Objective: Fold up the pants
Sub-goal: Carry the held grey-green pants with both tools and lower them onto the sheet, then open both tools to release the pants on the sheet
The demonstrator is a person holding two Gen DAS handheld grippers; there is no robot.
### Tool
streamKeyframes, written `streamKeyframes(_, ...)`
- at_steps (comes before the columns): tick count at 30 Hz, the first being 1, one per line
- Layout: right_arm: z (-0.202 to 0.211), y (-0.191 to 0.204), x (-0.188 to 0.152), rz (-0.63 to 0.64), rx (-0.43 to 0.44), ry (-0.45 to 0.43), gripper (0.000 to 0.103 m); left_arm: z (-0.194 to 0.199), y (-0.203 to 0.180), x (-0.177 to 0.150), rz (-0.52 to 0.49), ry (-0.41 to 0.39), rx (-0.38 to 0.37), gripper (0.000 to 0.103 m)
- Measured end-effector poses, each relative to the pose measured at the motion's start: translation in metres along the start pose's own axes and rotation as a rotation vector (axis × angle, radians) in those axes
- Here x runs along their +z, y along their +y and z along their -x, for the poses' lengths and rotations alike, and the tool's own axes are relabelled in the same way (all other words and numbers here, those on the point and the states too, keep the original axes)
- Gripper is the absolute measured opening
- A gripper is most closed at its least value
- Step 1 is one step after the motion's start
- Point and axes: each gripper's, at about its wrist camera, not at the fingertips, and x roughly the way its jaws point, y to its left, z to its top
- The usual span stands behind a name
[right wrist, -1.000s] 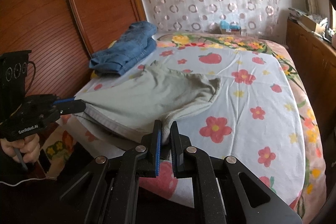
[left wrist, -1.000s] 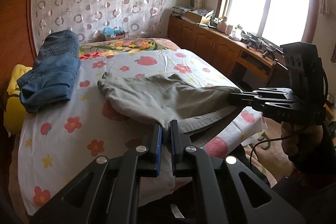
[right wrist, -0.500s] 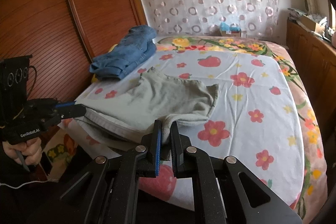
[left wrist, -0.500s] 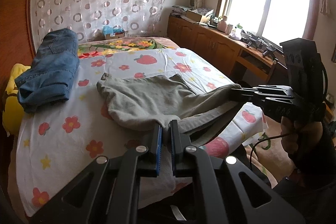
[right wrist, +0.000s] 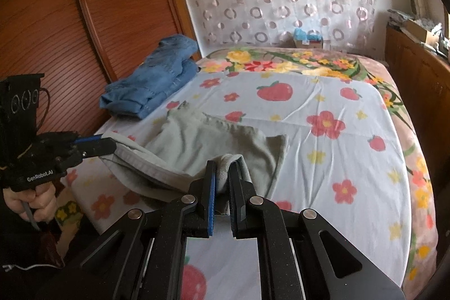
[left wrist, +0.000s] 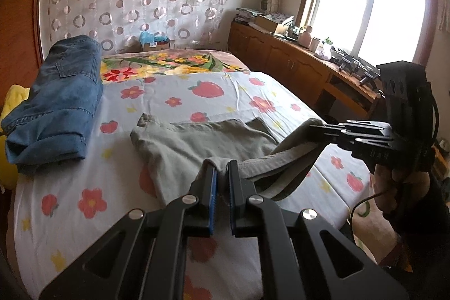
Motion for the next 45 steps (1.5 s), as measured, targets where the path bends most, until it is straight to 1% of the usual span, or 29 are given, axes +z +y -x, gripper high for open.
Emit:
streamKeyframes(6,-0.02,-0.01,0.013,-0.004,0.007,0.011,0.005,-0.017,0.016,0.012,0.015,0.012,0.002,0.004)
streamKeyframes(13,-0.037,-0.018,0.025,-0.011,0.012,0.002,0.006,-0.032,0.031,0.025,0.033,0.013,0.005,0.004)
streamKeyframes(25,-0.076,-0.034,0.032,-0.023,-0.007,0.063,0.006,-0.067,0.048,0.029,0.034,0.067,0.018,0.005)
streamKeyframes(28,-0.082,-0.035,0.032,-0.025,-0.009,0.073,0.006,-0.073,0.048,0.028,0.012,0.087,0.056,0.008)
streamKeyframes(34,-0.089,-0.037,0.031,-0.027,-0.02,0.082,0.006,-0.08,0.053,0.026,0.023,0.112,0.062,0.012)
streamKeyframes(37,-0.09,-0.038,0.031,-0.028,-0.022,0.084,0.006,-0.079,0.053,0.026,0.016,0.109,0.065,0.018)
streamKeyframes(39,-0.091,-0.039,0.031,-0.029,-0.036,0.084,0.009,-0.078,0.054,0.027,0.007,0.101,0.085,0.03)
streamKeyframes(40,-0.092,-0.039,0.032,-0.03,-0.045,0.083,0.014,-0.077,0.055,0.028,0.003,0.1,0.092,0.031)
streamKeyframes(41,-0.091,-0.041,0.033,-0.034,-0.058,0.082,0.022,-0.076,0.054,0.028,0.0,0.101,0.095,0.032)
streamKeyframes(43,-0.088,-0.044,0.033,-0.04,-0.072,0.073,0.031,-0.074,0.054,0.027,-0.003,0.105,0.09,0.034)
streamKeyframes(44,-0.085,-0.045,0.033,-0.04,-0.074,0.07,0.035,-0.073,0.054,0.026,-0.004,0.107,0.091,0.034)
streamKeyframes(45,-0.083,-0.045,0.034,-0.037,-0.074,0.068,0.036,-0.071,0.055,0.024,-0.002,0.11,0.092,0.034)
